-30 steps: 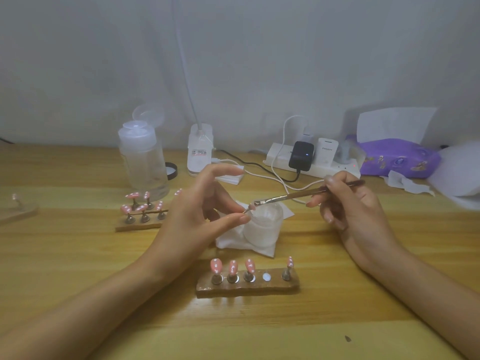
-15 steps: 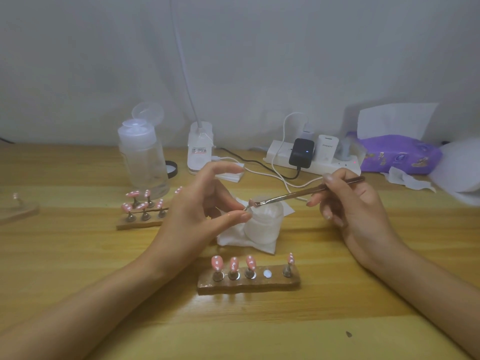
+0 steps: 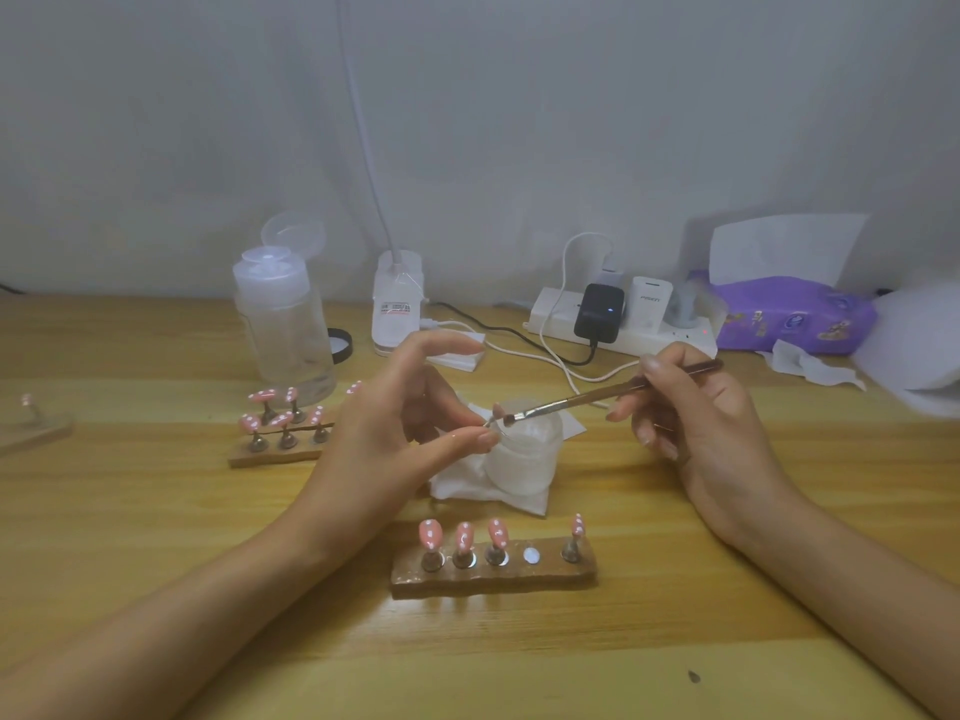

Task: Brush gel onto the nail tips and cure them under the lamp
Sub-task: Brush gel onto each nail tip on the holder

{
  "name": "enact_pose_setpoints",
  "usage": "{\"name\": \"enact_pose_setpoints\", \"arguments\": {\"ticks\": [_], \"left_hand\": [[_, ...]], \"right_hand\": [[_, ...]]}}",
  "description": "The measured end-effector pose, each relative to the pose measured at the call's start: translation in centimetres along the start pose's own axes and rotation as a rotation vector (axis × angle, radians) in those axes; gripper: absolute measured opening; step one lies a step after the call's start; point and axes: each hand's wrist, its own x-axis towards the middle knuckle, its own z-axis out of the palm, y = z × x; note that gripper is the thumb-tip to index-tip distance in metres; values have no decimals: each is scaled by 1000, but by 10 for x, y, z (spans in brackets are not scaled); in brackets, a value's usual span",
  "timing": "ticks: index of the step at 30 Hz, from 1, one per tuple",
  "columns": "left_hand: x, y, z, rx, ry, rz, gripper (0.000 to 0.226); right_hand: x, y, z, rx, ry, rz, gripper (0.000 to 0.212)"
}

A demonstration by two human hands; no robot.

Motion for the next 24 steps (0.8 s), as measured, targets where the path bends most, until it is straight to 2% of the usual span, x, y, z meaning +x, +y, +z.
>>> {"name": "enact_pose_setpoints", "arguments": {"ticks": [2, 5, 9, 13, 17, 21, 24], "left_hand": [[0, 1, 0, -13, -1, -3, 55], [0, 1, 1, -26, -3, -6, 55], [-1, 2, 1, -16, 0, -7, 55], [-1, 3, 1, -10, 0, -8, 55], [-1, 3, 1, 3, -4, -5, 55], [-1, 4, 1, 21, -3, -3, 56], [-1, 4, 1, 26, 0, -1, 56]], "right_hand": [[0, -1, -1, 23, 28, 2, 30], [-1, -4, 2, 52, -28, 0, 19], [-1, -2, 1, 8, -3, 14, 33], [-2, -4, 1, 53, -27, 3, 19], [-1, -2, 0, 12, -1, 32, 29], [-2, -3, 1, 51, -19, 19, 20], [-2, -2, 1, 2, -32, 15, 28]]}}
